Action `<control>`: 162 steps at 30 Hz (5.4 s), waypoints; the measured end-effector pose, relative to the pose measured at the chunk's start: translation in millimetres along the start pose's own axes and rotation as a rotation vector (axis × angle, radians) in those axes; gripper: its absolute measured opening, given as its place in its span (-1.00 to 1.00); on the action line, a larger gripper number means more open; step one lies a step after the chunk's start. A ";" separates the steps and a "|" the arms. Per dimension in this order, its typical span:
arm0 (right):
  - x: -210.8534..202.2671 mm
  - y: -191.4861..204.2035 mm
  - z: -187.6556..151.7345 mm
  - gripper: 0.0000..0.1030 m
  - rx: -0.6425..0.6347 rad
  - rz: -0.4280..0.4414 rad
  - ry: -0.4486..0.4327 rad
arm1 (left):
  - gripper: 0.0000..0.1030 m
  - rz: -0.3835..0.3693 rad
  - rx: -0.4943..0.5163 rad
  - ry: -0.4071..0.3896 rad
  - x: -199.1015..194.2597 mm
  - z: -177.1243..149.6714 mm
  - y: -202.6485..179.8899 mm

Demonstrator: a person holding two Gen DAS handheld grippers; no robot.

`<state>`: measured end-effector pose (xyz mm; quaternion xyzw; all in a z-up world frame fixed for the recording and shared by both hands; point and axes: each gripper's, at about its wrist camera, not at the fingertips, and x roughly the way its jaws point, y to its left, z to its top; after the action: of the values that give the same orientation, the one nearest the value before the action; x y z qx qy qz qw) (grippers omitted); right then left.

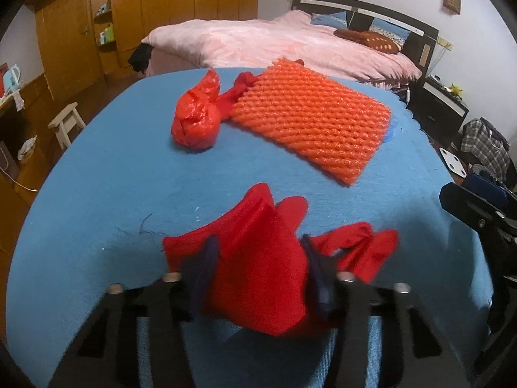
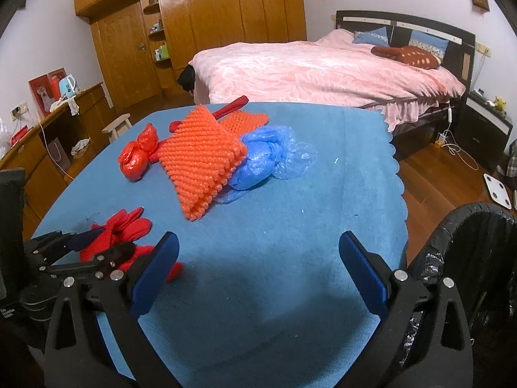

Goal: Collect trash
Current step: 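Return to the table and grasp the red gloves with the left tool, then grasp the orange mesh pad with the right tool while the left tool holds the gloves, then carry the gloves and mesh pad over the bin and open both tools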

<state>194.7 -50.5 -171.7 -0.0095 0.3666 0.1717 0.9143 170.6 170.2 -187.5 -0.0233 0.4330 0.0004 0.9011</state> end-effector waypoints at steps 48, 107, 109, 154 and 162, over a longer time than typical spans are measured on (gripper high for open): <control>65.4 22.0 60.3 -0.52 -0.049 0.131 0.055 | -0.80 0.015 -0.091 -0.163 -8.2 66.3 32.3; -179.8 -132.5 4.5 -0.68 0.171 -0.143 -0.202 | -0.80 -0.297 0.148 -0.286 -115.2 67.9 -170.4; -188.0 -141.5 0.0 -0.68 0.181 -0.166 -0.209 | -0.80 -0.316 0.163 -0.285 -116.2 66.7 -181.5; -214.1 -242.3 -90.2 0.32 0.332 -0.450 -0.128 | 0.01 -0.551 0.347 -0.177 -76.4 38.5 -313.5; -218.5 -227.8 -77.3 0.88 0.304 -0.407 -0.186 | 0.69 -0.486 0.303 -0.248 -88.0 49.7 -285.0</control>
<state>69.3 -343.0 -105.8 0.0704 0.2930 -0.0729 0.9507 160.3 -110.7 -75.9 0.0087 0.2965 -0.2768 0.9140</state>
